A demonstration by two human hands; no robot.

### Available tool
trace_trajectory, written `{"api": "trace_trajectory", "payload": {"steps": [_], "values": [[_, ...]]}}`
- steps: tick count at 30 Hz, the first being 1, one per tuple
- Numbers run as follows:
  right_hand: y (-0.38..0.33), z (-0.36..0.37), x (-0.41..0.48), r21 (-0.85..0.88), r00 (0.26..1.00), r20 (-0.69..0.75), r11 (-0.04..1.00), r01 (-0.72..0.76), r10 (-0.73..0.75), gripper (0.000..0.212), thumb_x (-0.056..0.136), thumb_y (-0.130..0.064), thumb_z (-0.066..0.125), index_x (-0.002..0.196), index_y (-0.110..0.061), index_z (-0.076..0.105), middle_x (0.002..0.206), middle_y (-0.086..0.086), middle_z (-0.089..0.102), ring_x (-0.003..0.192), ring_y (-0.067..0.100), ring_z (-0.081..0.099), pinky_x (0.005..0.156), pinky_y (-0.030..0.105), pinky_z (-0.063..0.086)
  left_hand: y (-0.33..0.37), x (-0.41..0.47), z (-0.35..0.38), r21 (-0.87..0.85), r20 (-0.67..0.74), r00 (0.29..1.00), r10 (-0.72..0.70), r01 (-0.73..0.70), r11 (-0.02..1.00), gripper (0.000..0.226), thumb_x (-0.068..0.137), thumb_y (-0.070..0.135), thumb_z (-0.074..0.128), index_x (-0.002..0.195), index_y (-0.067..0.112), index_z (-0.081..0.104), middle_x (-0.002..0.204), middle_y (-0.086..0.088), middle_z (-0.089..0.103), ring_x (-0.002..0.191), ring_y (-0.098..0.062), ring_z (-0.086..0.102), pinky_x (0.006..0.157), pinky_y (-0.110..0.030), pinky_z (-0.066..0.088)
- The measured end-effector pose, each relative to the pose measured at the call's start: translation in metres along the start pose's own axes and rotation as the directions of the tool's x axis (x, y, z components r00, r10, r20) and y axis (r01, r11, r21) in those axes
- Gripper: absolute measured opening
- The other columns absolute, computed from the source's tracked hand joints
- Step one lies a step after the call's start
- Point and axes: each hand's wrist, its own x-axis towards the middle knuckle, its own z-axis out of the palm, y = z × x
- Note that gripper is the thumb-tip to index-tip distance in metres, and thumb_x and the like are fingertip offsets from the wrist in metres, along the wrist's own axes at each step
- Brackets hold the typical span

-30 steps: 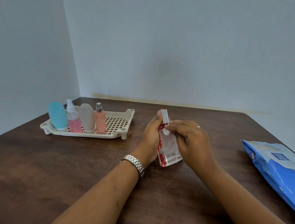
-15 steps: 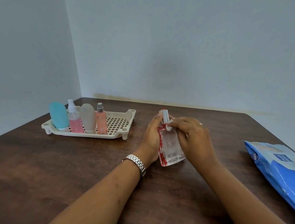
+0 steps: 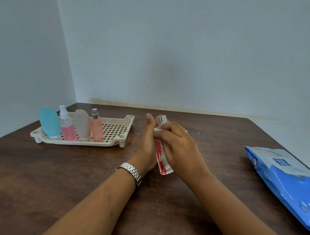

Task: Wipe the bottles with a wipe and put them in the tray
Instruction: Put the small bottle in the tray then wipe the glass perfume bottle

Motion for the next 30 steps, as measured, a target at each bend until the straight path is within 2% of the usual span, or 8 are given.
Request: {"api": "trace_trajectory", "payload": {"steps": [3, 6, 11, 15, 20, 22, 27, 30], "values": [[-0.007, -0.005, -0.007, 0.035, 0.997, 0.073, 0.999, -0.022, 0.02, 0.025, 0.085, -0.004, 0.06, 0.106, -0.016, 0.058, 0.099, 0.004, 0.064, 0.086, 0.013, 0.061, 0.077, 0.025, 0.053, 0.003, -0.002, -0.001, 0.042, -0.059, 0.998, -0.009, 0.012, 0.999, 0.071, 0.088, 0.071, 0.028, 0.094, 0.009, 0.064, 0.094, -0.017, 0.066, 0.087, -0.027, 0.065, 0.087, -0.044, 0.05], [-0.007, -0.012, -0.011, 0.07, 0.986, 0.152, 0.995, -0.074, 0.063, 0.022, 0.089, -0.016, 0.051, 0.106, -0.027, 0.04, 0.096, 0.002, 0.062, 0.078, 0.013, 0.06, 0.067, 0.029, 0.055, 0.003, -0.001, -0.001, 0.066, -0.103, 0.994, -0.032, 0.039, 0.997, 0.071, 0.091, 0.067, 0.021, 0.103, 0.009, 0.062, 0.096, -0.017, 0.066, 0.087, -0.026, 0.065, 0.083, -0.041, 0.052], [0.001, -0.004, -0.001, 0.088, 0.98, 0.002, 0.976, -0.201, 0.201, 0.029, 0.089, -0.011, 0.057, 0.104, -0.029, 0.042, 0.096, 0.0, 0.066, 0.089, 0.015, 0.062, 0.071, 0.033, 0.055, 0.0, 0.002, -0.001, 0.025, -0.062, 0.997, -0.05, 0.052, 0.998, 0.066, 0.093, 0.064, 0.022, 0.089, 0.013, 0.063, 0.076, -0.008, 0.069, 0.076, -0.019, 0.068, 0.073, -0.034, 0.05], [-0.007, -0.003, -0.011, 0.087, 0.987, 0.089, 0.986, -0.141, 0.133, 0.025, 0.087, -0.01, 0.061, 0.1, -0.025, 0.044, 0.095, -0.001, 0.063, 0.087, 0.013, 0.06, 0.072, 0.031, 0.054, 0.001, 0.004, -0.006, 0.042, -0.059, 0.996, -0.066, 0.069, 0.997, 0.091, 0.076, 0.074, 0.034, 0.122, -0.001, 0.056, 0.092, -0.014, 0.066, 0.088, -0.024, 0.065, 0.081, -0.036, 0.051], [0.011, -0.009, -0.008, 0.123, 0.964, -0.015, 0.958, -0.261, 0.264, 0.025, 0.085, -0.01, 0.064, 0.106, -0.022, 0.059, 0.097, -0.005, 0.065, 0.086, 0.005, 0.06, 0.075, 0.023, 0.054, 0.0, 0.003, -0.001, 0.028, -0.044, 0.994, -0.099, 0.1, 0.995, 0.064, 0.09, 0.065, 0.029, 0.101, 0.012, 0.062, 0.088, -0.013, 0.07, 0.091, -0.027, 0.065, 0.09, -0.043, 0.047], [0.006, -0.005, -0.005, 0.1, 0.968, -0.032, 0.965, -0.244, 0.249, 0.024, 0.084, -0.008, 0.065, 0.106, -0.017, 0.067, 0.101, -0.004, 0.063, 0.089, 0.0, 0.054, 0.079, 0.009, 0.047, 0.0, 0.004, -0.002, 0.029, -0.067, 0.993, -0.1, 0.102, 0.994, 0.061, 0.089, 0.063, 0.033, 0.1, 0.01, 0.062, 0.089, -0.012, 0.068, 0.092, -0.026, 0.063, 0.088, -0.04, 0.048], [-0.001, -0.004, -0.014, 0.06, 0.987, 0.096, 0.989, -0.136, 0.13, 0.025, 0.081, -0.003, 0.067, 0.102, -0.014, 0.071, 0.103, -0.004, 0.066, 0.095, 0.005, 0.057, 0.085, 0.009, 0.039, 0.004, 0.002, -0.003, 0.023, -0.094, 0.99, -0.106, 0.108, 0.994, 0.075, 0.095, 0.062, 0.025, 0.068, 0.015, 0.076, 0.084, -0.011, 0.067, 0.083, -0.023, 0.064, 0.088, -0.038, 0.048], [0.014, -0.01, -0.012, 0.095, 0.961, 0.038, 0.957, -0.275, 0.272, 0.024, 0.08, -0.006, 0.069, 0.1, -0.019, 0.072, 0.098, -0.014, 0.061, 0.09, -0.003, 0.056, 0.076, 0.0, 0.041, 0.002, 0.003, -0.001, 0.01, -0.094, 0.986, -0.139, 0.141, 0.99, 0.074, 0.095, 0.061, 0.024, 0.068, 0.013, 0.074, 0.079, -0.011, 0.069, 0.081, -0.025, 0.064, 0.088, -0.041, 0.047]]}}
